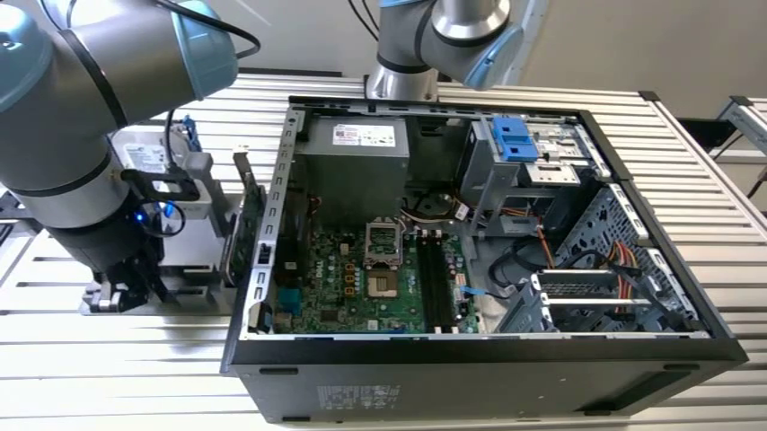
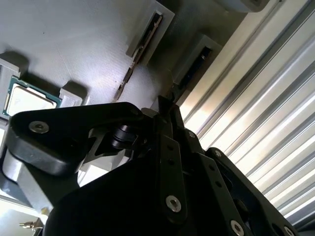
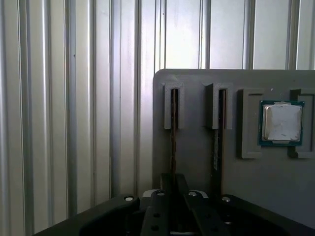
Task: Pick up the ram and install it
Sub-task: 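Pick up the ram and move it above insertion slot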
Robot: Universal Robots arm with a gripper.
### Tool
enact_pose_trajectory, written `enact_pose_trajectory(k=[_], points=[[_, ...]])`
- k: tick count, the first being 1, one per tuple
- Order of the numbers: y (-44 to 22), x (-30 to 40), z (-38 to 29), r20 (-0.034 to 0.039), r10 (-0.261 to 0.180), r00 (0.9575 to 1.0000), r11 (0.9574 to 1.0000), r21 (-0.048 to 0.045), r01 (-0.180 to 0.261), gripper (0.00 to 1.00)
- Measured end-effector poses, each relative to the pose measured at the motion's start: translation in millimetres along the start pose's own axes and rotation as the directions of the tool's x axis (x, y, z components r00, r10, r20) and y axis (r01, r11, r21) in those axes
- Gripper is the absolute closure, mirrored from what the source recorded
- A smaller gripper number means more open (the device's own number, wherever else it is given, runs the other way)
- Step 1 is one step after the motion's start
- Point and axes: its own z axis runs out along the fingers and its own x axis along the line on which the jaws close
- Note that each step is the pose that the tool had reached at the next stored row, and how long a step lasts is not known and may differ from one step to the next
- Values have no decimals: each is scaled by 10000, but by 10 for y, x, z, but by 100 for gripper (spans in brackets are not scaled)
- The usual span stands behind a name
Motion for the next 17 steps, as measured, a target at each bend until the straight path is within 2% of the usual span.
enact_pose_trajectory(k=[11, 12, 17], points=[[1, -2, -1, -1, 2, 10000, 10000, -1, -2, 0], [1, -3, -1, 0, 3, 10000, 10000, -2, -3, 100], [1, -4, -1, -1, 2, 10000, 10000, -1, -2, 100]])
